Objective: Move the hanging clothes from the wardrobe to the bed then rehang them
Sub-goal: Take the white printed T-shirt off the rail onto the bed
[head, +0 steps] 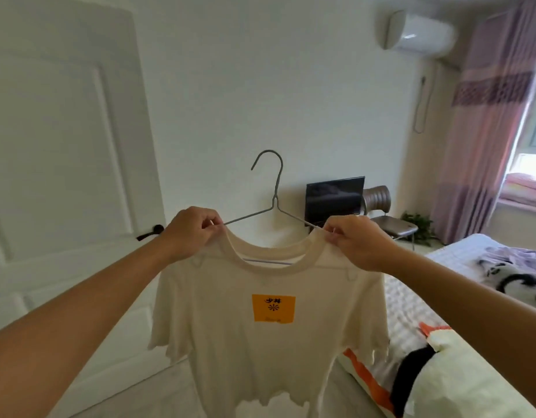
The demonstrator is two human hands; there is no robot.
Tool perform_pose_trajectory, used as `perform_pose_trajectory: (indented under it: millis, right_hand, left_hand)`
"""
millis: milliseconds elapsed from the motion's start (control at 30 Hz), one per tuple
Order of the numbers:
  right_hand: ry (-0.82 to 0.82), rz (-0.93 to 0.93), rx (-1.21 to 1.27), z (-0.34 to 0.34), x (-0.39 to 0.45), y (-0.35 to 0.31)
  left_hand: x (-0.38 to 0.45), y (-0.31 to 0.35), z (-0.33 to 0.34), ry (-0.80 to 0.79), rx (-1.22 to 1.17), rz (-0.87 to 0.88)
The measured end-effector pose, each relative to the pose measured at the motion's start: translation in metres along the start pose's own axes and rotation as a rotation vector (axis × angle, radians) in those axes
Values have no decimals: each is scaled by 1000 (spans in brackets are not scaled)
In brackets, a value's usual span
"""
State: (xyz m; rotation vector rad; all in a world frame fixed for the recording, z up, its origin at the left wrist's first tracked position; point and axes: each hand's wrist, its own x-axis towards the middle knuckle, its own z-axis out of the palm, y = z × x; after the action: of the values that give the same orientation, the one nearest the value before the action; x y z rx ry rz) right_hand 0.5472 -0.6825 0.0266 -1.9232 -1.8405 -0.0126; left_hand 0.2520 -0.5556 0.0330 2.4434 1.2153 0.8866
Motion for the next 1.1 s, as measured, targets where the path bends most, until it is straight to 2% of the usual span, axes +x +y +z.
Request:
perform_pose_trajectory:
  millis: [333, 700, 1100]
  right_hand:
    - [55, 304, -120, -24, -16, 109]
    - [124, 616, -146, -37, -107, 223]
    - [52, 815, -187, -70, -188, 379]
  left_hand:
    - [117, 54, 123, -240, -57, 287]
    - [163, 154, 274, -511, -133, 523]
    - [174, 282, 450, -659, -149, 523]
